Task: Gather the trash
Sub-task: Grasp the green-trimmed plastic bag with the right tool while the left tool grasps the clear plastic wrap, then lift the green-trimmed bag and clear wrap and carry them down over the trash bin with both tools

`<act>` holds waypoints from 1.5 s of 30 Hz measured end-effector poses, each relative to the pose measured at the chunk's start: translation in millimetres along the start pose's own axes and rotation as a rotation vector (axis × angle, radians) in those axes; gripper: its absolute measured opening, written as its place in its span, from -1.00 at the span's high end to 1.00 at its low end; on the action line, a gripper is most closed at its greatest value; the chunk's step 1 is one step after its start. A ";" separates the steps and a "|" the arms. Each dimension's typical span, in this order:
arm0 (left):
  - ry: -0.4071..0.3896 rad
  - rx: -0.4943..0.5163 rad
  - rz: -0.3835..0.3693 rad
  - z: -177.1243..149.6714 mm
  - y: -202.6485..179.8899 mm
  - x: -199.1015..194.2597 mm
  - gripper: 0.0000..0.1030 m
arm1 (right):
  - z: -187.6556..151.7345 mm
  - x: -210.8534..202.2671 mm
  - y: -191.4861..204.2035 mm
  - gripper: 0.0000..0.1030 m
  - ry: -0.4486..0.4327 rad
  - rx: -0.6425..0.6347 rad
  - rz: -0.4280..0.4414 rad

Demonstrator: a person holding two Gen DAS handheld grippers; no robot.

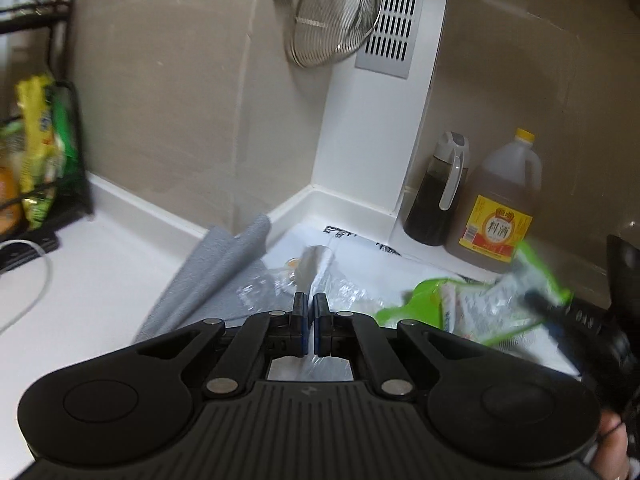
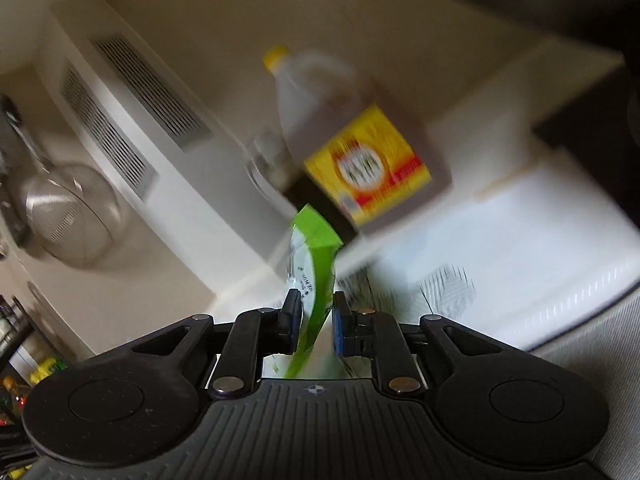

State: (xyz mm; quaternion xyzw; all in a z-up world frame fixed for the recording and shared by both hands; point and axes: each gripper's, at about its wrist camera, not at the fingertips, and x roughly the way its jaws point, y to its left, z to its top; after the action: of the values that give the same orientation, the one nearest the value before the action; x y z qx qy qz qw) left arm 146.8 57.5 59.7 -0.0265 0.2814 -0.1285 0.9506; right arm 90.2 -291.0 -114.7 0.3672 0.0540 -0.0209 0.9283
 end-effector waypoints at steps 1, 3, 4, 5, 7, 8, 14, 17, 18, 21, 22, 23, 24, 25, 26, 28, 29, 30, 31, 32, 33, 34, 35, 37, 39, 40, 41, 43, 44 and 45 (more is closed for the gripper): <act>-0.006 0.004 0.008 -3.2 0.5 -10.4 0.95 | 0.8 -3.5 2.6 0.68 -0.024 -0.009 0.010; -0.022 0.000 0.010 -9.5 2.4 -31.7 0.95 | 2.8 -10.2 6.6 0.71 -0.068 -0.035 0.020; -0.031 -0.007 0.012 -13.1 4.0 -43.1 0.95 | 3.9 -13.1 8.7 0.73 -0.087 -0.048 0.026; -0.041 -0.013 0.015 -17.0 5.8 -55.3 0.95 | 4.7 -15.0 10.6 0.79 -0.098 -0.060 0.039; -0.058 -0.033 0.023 -26.2 10.9 -79.7 0.95 | 4.8 -17.6 14.2 0.81 -0.112 -0.087 0.063; -0.061 -0.043 0.025 -30.7 13.6 -91.6 0.95 | 4.4 -18.3 16.2 0.81 -0.114 -0.110 0.070; -0.080 -0.062 0.039 -57.9 27.1 -156.2 0.96 | 15.1 -41.7 33.1 0.82 -0.143 -0.154 0.083; -0.094 -0.067 0.050 -73.2 31.6 -183.2 0.96 | 25.6 -61.7 49.3 0.82 -0.166 -0.193 0.120; -0.097 -0.068 0.057 -79.3 32.9 -191.9 0.96 | 29.0 -69.0 55.2 0.82 -0.173 -0.211 0.135; -0.094 -0.073 0.078 -98.8 37.8 -213.5 0.95 | 39.0 -95.4 73.0 0.82 -0.183 -0.256 0.177; -0.092 -0.073 0.086 -105.9 39.3 -219.4 0.95 | 39.7 -104.7 80.2 0.82 -0.185 -0.272 0.191; -0.087 -0.074 0.088 -112.7 40.3 -224.6 0.95 | 39.6 -113.8 86.8 0.82 -0.184 -0.289 0.205; -0.082 -0.072 0.086 -119.5 41.0 -228.5 0.95 | 38.5 -122.3 92.6 0.82 -0.178 -0.303 0.213; -0.080 -0.069 0.087 -126.2 41.9 -232.3 0.95 | 37.2 -130.5 97.1 0.82 -0.168 -0.309 0.222; -0.079 -0.071 0.091 -132.3 43.4 -235.0 0.95 | 35.4 -139.3 101.7 0.82 -0.152 -0.312 0.234; -0.068 -0.086 0.088 -145.7 47.1 -240.2 0.96 | 28.4 -157.9 109.1 0.82 -0.119 -0.322 0.254; -0.058 -0.094 0.087 -152.5 48.4 -241.6 0.95 | 23.6 -167.4 112.1 0.82 -0.102 -0.328 0.266; -0.047 -0.098 0.089 -159.9 49.4 -242.5 0.95 | 18.3 -177.1 114.4 0.82 -0.082 -0.334 0.280; -0.035 -0.099 0.093 -168.7 50.4 -244.0 0.95 | 12.3 -187.0 116.1 0.82 -0.060 -0.338 0.295; -0.020 -0.100 0.097 -177.0 51.3 -244.6 0.95 | 5.7 -196.5 117.8 0.82 -0.031 -0.343 0.308; -0.005 -0.104 0.099 -185.6 52.5 -245.0 0.96 | -0.3 -205.8 118.1 0.82 0.001 -0.352 0.323; 0.009 -0.106 0.104 -194.7 53.6 -245.3 0.96 | -6.7 -215.6 117.7 0.82 0.027 -0.364 0.340; 0.023 -0.107 0.112 -202.8 54.2 -244.8 0.96 | -13.5 -223.9 117.8 0.82 0.053 -0.377 0.351; 0.057 -0.109 0.126 -218.4 55.0 -243.1 0.95 | -28.8 -238.8 117.3 0.82 0.118 -0.412 0.375; 0.085 -0.114 0.140 -233.2 56.0 -241.1 0.95 | -46.9 -250.2 116.2 0.82 0.187 -0.453 0.391; 0.101 -0.114 0.147 -240.1 56.1 -239.6 0.95 | -57.1 -255.0 115.8 0.82 0.220 -0.475 0.394; 0.117 -0.111 0.155 -247.5 55.8 -237.9 0.95 | -68.5 -258.7 114.2 0.82 0.253 -0.500 0.397; 0.154 -0.104 0.173 -260.8 55.6 -232.4 0.95 | -94.7 -260.2 110.2 0.82 0.325 -0.545 0.387; 0.177 -0.108 0.178 -267.6 56.3 -228.8 0.95 | -108.5 -257.8 107.9 0.82 0.374 -0.562 0.381; 0.201 -0.113 0.182 -274.3 57.1 -224.9 0.92 | -122.4 -254.5 104.5 0.82 0.413 -0.577 0.374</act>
State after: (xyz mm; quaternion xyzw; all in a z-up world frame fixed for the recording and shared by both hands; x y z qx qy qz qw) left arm -170.6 176.9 -59.0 -0.0414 0.3832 -0.0279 0.9223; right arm -164.8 -131.3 -102.9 0.0913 0.1754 0.2389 0.9507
